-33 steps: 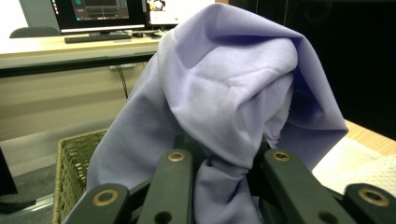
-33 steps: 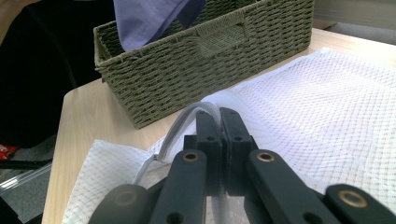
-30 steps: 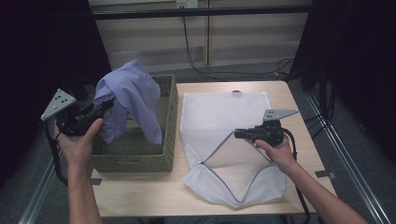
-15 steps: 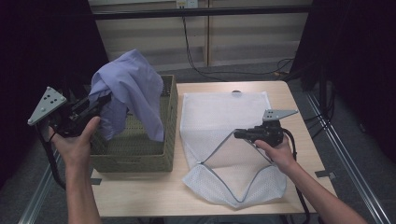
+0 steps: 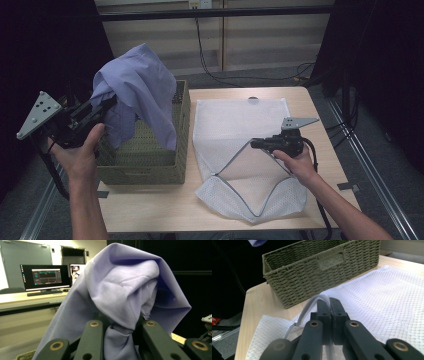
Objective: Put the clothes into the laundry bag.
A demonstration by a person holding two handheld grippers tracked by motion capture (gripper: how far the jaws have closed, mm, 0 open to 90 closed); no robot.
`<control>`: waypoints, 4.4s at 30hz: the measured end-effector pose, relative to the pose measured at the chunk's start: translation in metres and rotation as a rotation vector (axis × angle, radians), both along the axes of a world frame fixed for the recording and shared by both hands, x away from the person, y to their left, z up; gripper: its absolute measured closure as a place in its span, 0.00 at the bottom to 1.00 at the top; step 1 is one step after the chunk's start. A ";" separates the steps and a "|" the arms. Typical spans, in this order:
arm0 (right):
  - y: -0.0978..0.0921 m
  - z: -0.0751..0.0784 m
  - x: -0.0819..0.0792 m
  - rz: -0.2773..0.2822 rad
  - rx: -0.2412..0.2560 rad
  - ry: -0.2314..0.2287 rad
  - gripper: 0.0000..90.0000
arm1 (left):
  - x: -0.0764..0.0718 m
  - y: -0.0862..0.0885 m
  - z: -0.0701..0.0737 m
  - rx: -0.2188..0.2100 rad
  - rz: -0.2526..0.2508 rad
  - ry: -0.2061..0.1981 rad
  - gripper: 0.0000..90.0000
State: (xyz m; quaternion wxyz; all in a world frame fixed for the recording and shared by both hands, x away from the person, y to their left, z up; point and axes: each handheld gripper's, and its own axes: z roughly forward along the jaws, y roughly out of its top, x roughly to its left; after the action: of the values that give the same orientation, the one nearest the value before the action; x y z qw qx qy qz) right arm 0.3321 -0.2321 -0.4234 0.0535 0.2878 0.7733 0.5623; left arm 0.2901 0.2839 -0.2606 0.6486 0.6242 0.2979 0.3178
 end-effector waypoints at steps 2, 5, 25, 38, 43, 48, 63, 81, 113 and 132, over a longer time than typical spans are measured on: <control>0.000 0.000 0.000 0.000 -0.001 0.000 0.98 | -0.001 0.000 0.001 -0.003 -0.003 -0.005 0.88; 0.000 0.000 0.000 0.001 -0.001 0.002 0.98 | -0.005 -0.006 0.005 0.014 -0.057 -0.027 0.88; 0.001 0.000 0.000 0.001 0.000 0.001 0.98 | -0.023 -0.034 0.025 -0.046 -0.215 -0.093 0.88; 0.000 0.000 0.001 0.001 0.005 0.010 0.98 | -0.022 -0.060 0.024 -0.004 -0.277 -0.091 0.88; 0.000 -0.001 0.002 0.009 0.008 0.016 0.98 | -0.023 -0.072 0.025 -0.011 -0.315 -0.089 0.88; -0.001 -0.002 0.003 0.008 0.013 0.021 0.98 | -0.025 -0.081 0.026 -0.013 -0.352 -0.094 0.88; -0.001 0.001 0.005 0.008 0.026 0.013 0.98 | -0.032 -0.116 0.024 0.038 -0.463 -0.070 0.88; -0.002 0.003 0.006 0.005 0.038 0.016 0.98 | -0.044 -0.139 -0.002 0.083 -0.562 -0.005 0.88; -0.004 0.001 0.005 0.015 0.039 0.024 0.98 | -0.022 -0.199 -0.095 0.270 -0.668 0.249 0.88; -0.002 -0.002 0.006 0.021 0.030 0.031 0.98 | -0.012 -0.218 -0.129 0.384 -0.675 0.346 0.87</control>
State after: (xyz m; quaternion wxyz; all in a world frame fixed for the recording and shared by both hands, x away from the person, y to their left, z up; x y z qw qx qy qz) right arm 0.3377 -0.2340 -0.4258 0.0312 0.2893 0.7686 0.5697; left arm 0.2780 0.0663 -0.3895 0.5285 0.8404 0.1166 0.0280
